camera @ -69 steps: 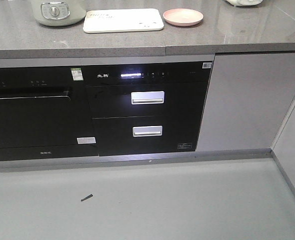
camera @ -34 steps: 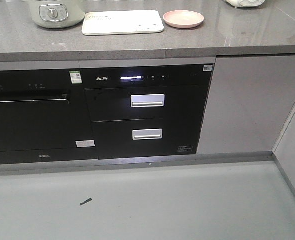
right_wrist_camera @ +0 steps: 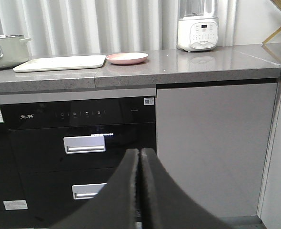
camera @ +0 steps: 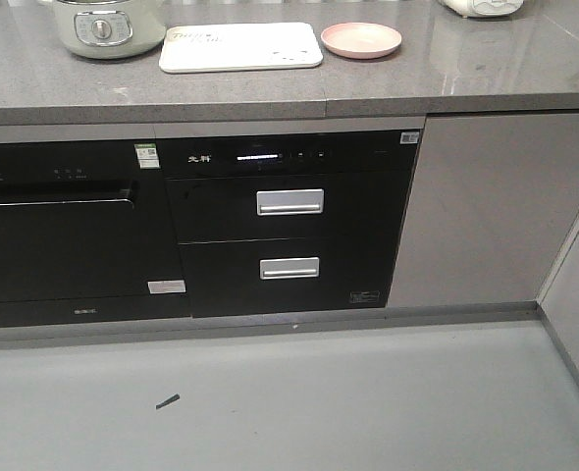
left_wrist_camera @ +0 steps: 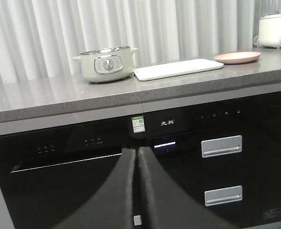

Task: Transfer vegetables to tray and serve
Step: 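Continue driving closer to the counter, approaching the pot and tray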

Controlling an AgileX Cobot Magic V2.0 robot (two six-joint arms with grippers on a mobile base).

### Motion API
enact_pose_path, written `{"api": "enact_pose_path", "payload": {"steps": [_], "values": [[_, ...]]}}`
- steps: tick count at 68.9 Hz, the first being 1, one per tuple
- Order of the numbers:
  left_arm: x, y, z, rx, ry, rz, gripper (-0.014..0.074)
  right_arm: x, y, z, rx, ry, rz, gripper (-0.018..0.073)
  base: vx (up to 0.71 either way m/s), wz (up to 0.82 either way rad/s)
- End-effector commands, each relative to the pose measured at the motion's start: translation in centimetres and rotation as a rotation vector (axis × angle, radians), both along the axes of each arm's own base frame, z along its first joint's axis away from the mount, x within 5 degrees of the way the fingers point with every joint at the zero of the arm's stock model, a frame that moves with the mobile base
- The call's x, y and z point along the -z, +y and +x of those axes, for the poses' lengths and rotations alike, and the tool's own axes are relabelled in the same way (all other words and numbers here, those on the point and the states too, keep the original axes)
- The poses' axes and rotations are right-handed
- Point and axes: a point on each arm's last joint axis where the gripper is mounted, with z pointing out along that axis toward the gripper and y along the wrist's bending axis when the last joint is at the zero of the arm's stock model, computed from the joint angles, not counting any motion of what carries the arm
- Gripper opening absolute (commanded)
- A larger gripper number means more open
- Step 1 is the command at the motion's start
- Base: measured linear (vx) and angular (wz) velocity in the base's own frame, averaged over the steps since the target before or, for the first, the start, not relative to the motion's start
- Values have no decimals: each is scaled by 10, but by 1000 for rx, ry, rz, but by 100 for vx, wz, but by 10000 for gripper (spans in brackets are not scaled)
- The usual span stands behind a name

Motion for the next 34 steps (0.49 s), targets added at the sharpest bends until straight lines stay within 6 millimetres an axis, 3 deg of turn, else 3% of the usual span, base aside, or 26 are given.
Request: {"api": "enact_pose_path", "payload": {"steps": [1, 34], "values": [[-3, 0, -1, -5, -72, -3, -6, -5, 0, 0, 6, -72, -9, -4, 3, 0], [-3, 0, -1, -5, -72, -3, -6, -5, 0, 0, 6, -72, -9, -4, 5, 2]]}}
